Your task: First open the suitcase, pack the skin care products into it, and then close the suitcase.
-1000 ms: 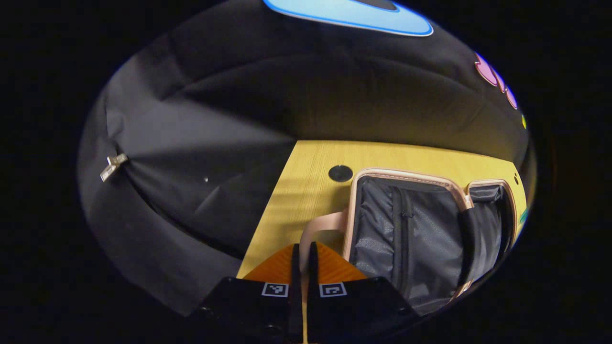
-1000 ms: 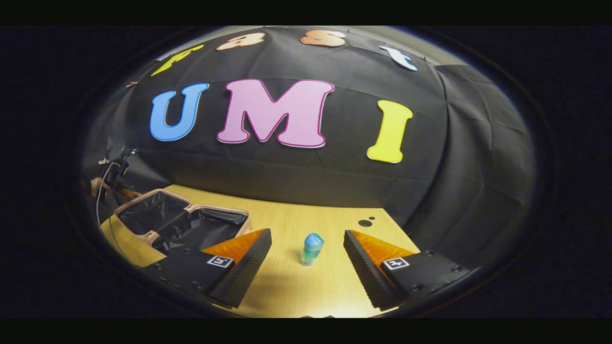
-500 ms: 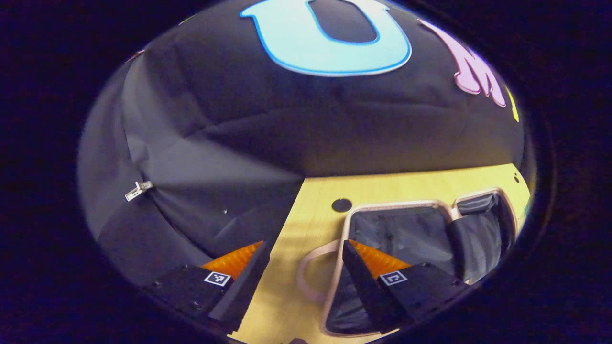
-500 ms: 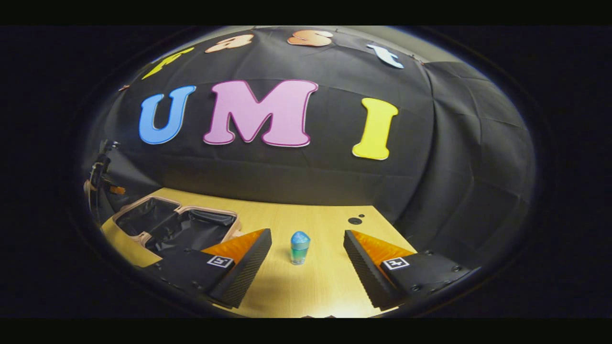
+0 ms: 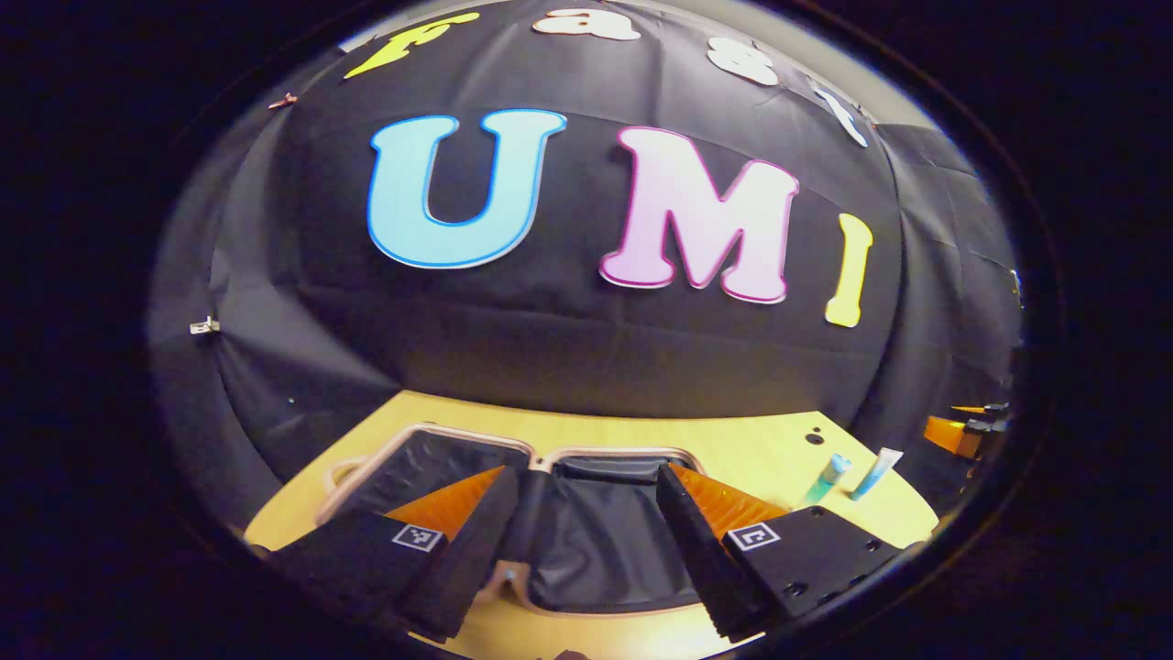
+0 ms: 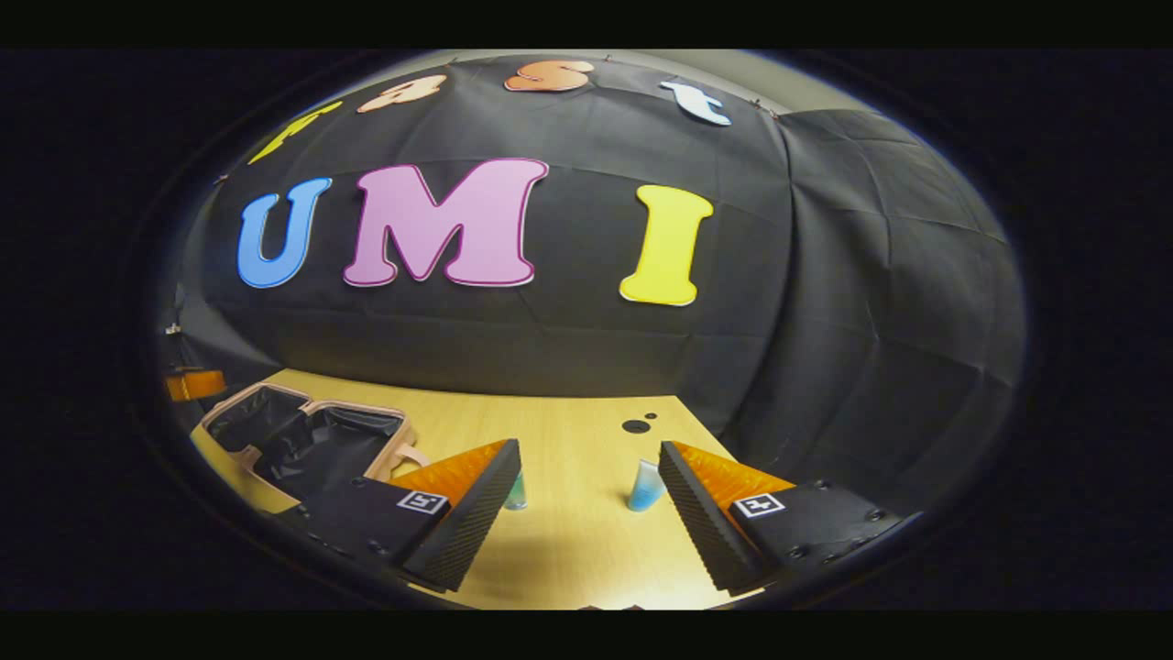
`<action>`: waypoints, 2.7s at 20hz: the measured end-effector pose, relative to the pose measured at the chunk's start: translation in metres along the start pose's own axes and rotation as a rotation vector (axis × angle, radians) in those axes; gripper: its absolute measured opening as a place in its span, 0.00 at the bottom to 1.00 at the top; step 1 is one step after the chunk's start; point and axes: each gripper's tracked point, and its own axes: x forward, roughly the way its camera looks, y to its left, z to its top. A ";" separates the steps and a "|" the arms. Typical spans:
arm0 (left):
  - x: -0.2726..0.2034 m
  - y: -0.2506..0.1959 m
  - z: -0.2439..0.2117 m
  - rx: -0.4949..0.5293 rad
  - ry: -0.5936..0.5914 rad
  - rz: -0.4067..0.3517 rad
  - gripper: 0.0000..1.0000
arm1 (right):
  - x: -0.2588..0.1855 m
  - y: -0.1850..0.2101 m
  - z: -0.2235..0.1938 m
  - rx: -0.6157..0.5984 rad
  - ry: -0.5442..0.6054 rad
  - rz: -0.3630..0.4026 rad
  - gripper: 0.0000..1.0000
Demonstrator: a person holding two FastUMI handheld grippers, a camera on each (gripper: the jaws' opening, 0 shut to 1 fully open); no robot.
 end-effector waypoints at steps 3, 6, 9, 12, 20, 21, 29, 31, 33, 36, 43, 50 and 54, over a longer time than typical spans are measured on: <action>0.018 -0.092 -0.038 0.052 0.073 -0.121 0.96 | 0.003 -0.019 -0.010 0.015 0.014 -0.016 0.97; 0.048 -0.164 -0.075 0.059 0.122 -0.253 0.97 | 0.004 -0.036 -0.022 0.013 0.028 -0.030 0.99; 0.074 -0.219 -0.102 0.054 0.160 -0.338 0.97 | 0.006 -0.054 -0.039 0.012 0.046 -0.042 0.96; 0.106 -0.253 -0.123 0.097 0.161 -0.379 0.97 | 0.010 -0.066 -0.059 0.038 0.072 -0.054 0.96; 0.187 -0.296 -0.158 0.176 0.207 -0.345 0.97 | 0.049 -0.074 -0.103 0.060 0.129 -0.044 0.97; 0.191 -0.301 -0.163 0.166 0.221 -0.348 0.96 | 0.055 -0.076 -0.109 0.060 0.143 -0.050 0.97; 0.208 -0.290 -0.183 0.132 0.287 -0.315 0.51 | 0.100 -0.064 -0.140 0.059 0.201 -0.026 0.97; 0.206 -0.281 -0.181 0.107 0.284 -0.306 0.48 | 0.111 -0.061 -0.148 0.053 0.208 -0.025 0.97; 0.205 -0.274 -0.181 0.096 0.285 -0.297 0.47 | 0.127 -0.052 -0.152 0.051 0.206 -0.022 0.97; 0.199 -0.267 -0.183 0.125 0.285 -0.285 0.43 | 0.147 -0.049 -0.164 0.056 0.223 -0.019 0.97; 0.196 -0.266 -0.183 0.123 0.284 -0.279 0.43 | 0.163 -0.049 -0.179 0.006 0.244 -0.047 0.52; 0.194 -0.264 -0.179 0.116 0.276 -0.280 0.50 | 0.150 -0.028 -0.169 -0.001 0.208 0.036 0.42; 0.192 -0.267 -0.168 0.056 0.255 -0.259 0.42 | 0.140 -0.023 -0.142 0.010 0.151 0.047 0.42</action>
